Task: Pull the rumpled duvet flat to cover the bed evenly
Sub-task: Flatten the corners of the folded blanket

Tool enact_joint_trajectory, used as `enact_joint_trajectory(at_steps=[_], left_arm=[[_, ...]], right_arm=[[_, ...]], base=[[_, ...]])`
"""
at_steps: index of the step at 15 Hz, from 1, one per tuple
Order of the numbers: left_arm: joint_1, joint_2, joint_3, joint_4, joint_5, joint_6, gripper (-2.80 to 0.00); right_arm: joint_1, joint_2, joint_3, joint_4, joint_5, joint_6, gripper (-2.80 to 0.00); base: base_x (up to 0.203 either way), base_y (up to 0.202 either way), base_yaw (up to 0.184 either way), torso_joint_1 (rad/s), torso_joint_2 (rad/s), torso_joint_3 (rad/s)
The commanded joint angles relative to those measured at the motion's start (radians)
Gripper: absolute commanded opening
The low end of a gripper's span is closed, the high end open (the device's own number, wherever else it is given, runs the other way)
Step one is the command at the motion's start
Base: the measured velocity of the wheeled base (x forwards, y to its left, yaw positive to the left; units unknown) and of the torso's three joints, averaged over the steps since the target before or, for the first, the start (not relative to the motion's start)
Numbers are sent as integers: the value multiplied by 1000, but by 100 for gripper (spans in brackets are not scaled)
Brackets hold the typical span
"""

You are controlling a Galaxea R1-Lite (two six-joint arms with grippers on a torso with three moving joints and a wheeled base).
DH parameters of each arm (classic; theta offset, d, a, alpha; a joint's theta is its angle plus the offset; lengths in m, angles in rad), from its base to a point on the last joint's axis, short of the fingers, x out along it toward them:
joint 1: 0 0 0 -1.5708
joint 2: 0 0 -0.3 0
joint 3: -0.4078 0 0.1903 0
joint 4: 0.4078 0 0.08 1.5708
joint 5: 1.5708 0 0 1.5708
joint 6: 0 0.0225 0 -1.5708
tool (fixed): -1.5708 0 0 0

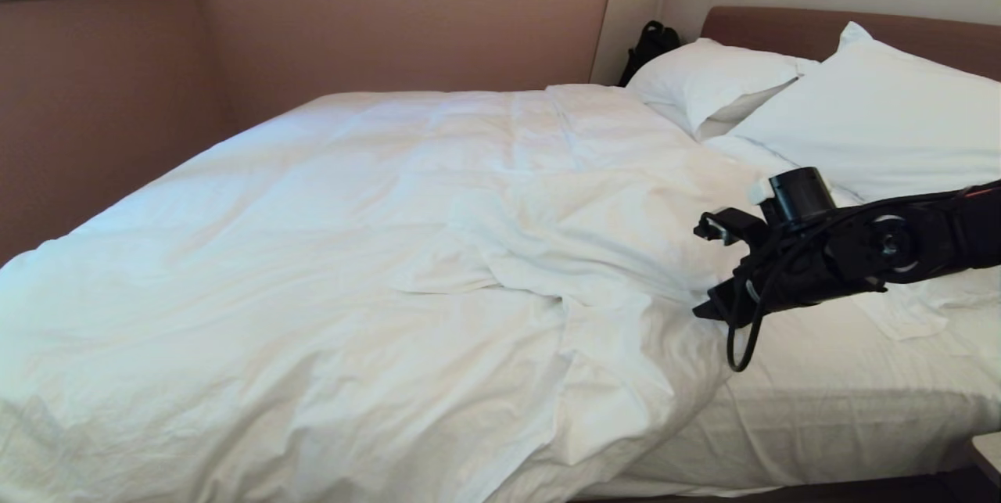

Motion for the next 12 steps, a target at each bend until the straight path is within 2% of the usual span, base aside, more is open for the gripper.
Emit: enact_joint_trajectory(at_steps=[1, 4, 7, 8, 9, 10, 12], left_arm=[[0, 0, 0, 0, 0, 1, -280], [0, 0, 0, 0, 0, 1, -280], [0, 0, 0, 0, 0, 1, -280], [0, 0, 0, 0, 0, 1, -280], [0, 0, 0, 0, 0, 1, -280], [0, 0, 0, 0, 0, 1, -280], [0, 0, 0, 0, 0, 1, -280]], right_arm=[[11, -102, 23, -1, -1, -7, 0], [15, -207, 29, -8, 1, 12, 0], [34, -217, 55, -66, 0, 35, 0], [45, -209, 82, -172, -2, 42, -280], [55, -195, 110, -315, -4, 49, -280], [62, -171, 128, -380, -4, 57, -280], [73, -113, 118, -417, -1, 89, -280]], base=[[0, 0, 0, 0, 0, 0], [0, 0, 0, 0, 0, 0], [0, 0, 0, 0, 0, 0], [0, 0, 0, 0, 0, 0], [0, 0, 0, 0, 0, 0], [0, 0, 0, 0, 0, 0], [0, 0, 0, 0, 0, 0]])
